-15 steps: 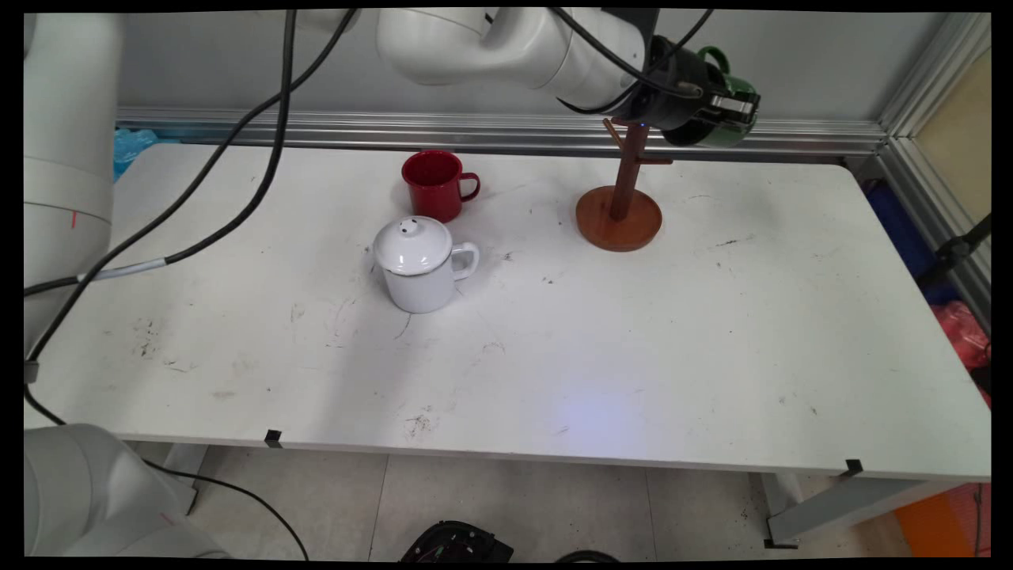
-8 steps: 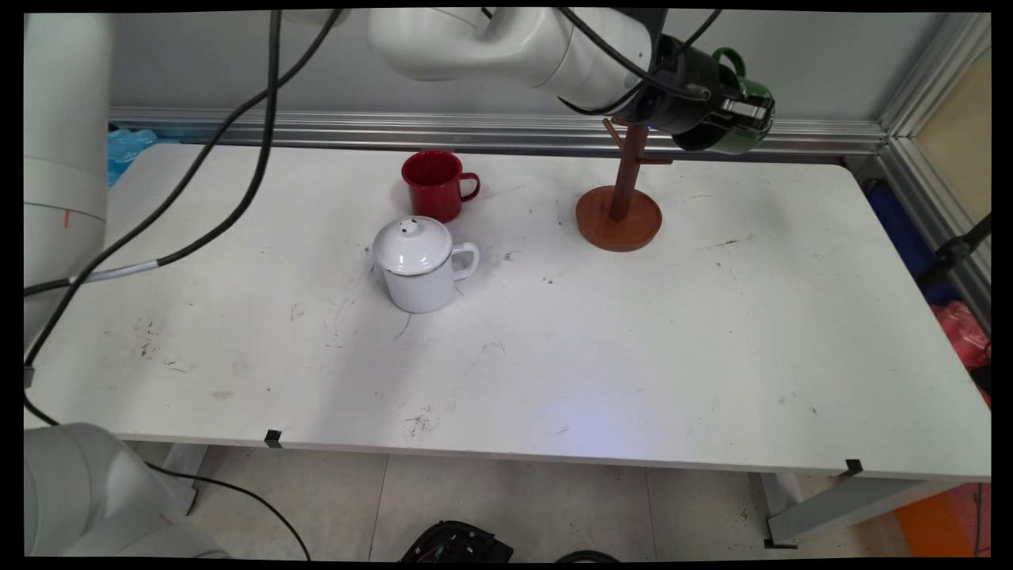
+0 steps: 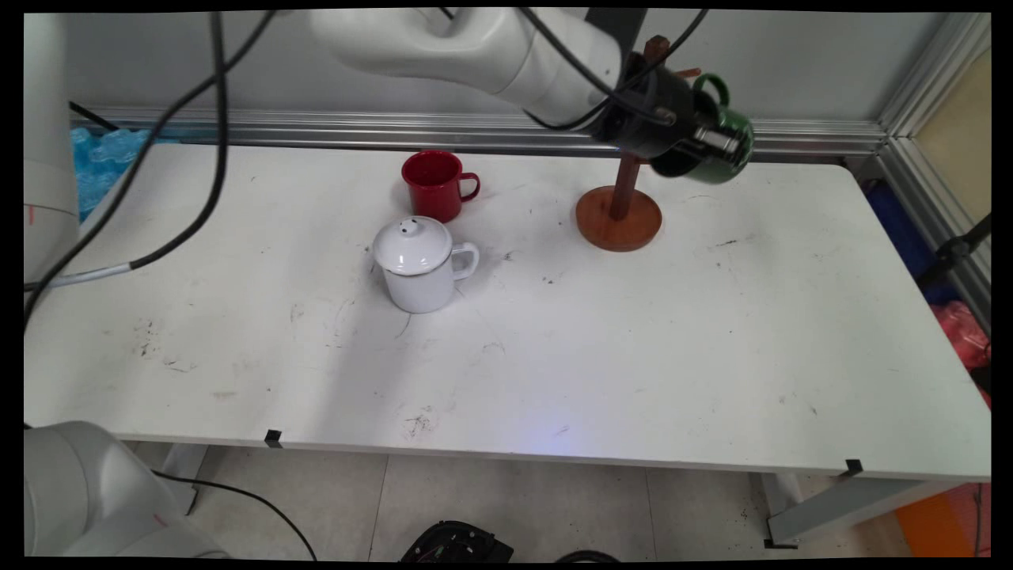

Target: Place the picked object on the table

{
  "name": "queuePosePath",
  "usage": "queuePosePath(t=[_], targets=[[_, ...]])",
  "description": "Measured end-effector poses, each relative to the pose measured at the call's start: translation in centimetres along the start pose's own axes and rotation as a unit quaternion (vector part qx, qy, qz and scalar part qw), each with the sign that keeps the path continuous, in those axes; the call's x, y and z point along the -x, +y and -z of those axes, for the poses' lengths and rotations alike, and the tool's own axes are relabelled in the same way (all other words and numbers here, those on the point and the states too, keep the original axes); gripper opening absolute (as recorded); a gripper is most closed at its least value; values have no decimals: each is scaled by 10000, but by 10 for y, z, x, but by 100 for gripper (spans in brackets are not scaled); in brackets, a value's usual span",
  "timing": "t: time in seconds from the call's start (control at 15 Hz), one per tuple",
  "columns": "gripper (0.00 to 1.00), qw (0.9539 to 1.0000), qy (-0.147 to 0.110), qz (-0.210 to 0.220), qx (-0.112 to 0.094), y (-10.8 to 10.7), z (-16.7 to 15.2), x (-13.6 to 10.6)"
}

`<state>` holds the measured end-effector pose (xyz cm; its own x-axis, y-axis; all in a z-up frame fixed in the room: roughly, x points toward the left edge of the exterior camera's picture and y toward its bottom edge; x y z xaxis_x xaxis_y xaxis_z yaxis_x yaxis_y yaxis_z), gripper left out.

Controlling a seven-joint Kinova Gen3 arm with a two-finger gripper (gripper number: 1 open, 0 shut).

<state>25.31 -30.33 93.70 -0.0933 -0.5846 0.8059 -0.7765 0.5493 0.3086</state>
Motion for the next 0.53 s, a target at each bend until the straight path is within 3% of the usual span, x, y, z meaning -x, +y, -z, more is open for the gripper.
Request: queuePosePath(t=[0.53], targets=[[0, 9964, -745, -387, 106, 7, 43, 32]])
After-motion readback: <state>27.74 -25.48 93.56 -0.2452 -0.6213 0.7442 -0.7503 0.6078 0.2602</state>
